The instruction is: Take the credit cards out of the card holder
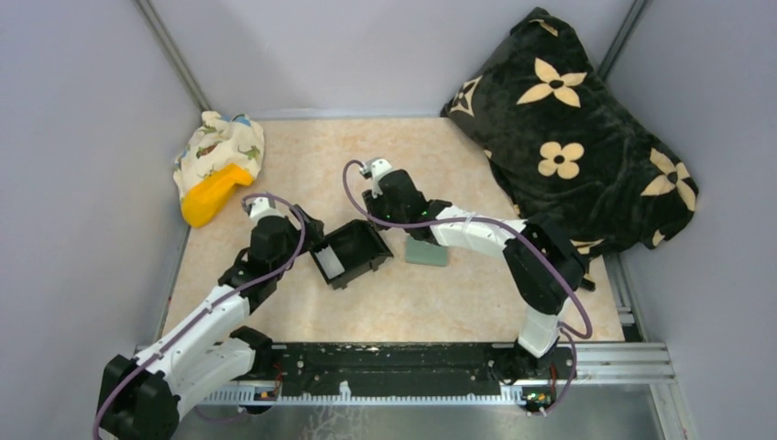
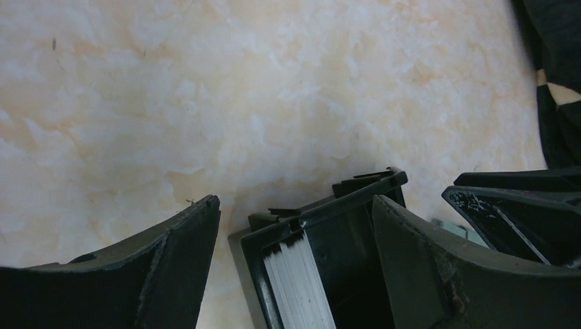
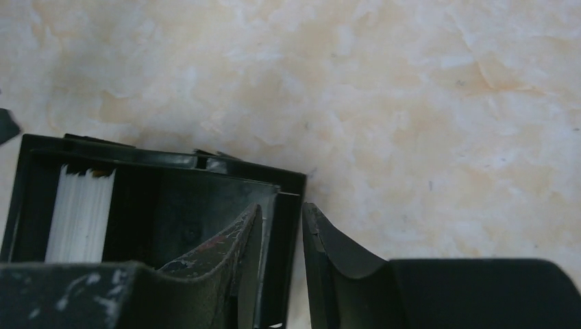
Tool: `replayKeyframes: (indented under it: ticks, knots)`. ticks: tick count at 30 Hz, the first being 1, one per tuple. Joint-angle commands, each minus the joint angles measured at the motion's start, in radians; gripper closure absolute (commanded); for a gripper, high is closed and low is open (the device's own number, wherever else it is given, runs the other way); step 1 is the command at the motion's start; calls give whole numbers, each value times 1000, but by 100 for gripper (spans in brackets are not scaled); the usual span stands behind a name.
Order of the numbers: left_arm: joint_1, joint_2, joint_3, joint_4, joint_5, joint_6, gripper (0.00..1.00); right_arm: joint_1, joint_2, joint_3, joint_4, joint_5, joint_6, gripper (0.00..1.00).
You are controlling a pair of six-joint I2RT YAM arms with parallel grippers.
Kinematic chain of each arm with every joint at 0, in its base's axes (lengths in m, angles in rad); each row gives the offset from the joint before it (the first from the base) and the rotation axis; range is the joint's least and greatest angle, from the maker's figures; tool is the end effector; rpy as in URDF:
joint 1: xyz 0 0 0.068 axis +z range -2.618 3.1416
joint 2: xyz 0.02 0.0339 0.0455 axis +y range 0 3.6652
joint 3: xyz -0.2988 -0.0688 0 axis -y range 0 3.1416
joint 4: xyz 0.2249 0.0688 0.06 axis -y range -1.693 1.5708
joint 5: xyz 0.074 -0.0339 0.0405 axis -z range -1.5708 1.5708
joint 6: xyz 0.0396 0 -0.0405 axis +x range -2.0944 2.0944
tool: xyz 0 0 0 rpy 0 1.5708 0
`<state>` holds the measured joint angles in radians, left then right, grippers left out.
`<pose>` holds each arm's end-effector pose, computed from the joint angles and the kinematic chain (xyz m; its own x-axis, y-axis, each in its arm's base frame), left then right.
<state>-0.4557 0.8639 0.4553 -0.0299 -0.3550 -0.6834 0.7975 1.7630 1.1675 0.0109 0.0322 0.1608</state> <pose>0.1468 -0.0566 0.2592 -0.3778 -0.4742 -0.7953 -0.1399 0.8783 -0.4573 0.2745 0.2794 0.2676 -0.4920 -0.2750 -0.8260 -0.6258 0.7713 0.1160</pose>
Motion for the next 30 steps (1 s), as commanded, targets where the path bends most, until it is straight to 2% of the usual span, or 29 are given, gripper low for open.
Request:
replayKeyframes:
  ticks: [1, 7, 17, 30]
  knots:
    - [2, 24, 9, -73, 32, -96, 13, 44, 10, 64, 22, 14, -5, 70]
    - [1, -44, -14, -101, 163, -45, 15, 52, 25, 69, 23, -5, -2, 70]
    - [1, -85, -65, -129, 188, 34, 15, 54, 62, 73, 38, -8, 8, 70]
    - [0, -8, -85, -113, 85, -6, 14, 54, 55, 60, 40, 3, 10, 70]
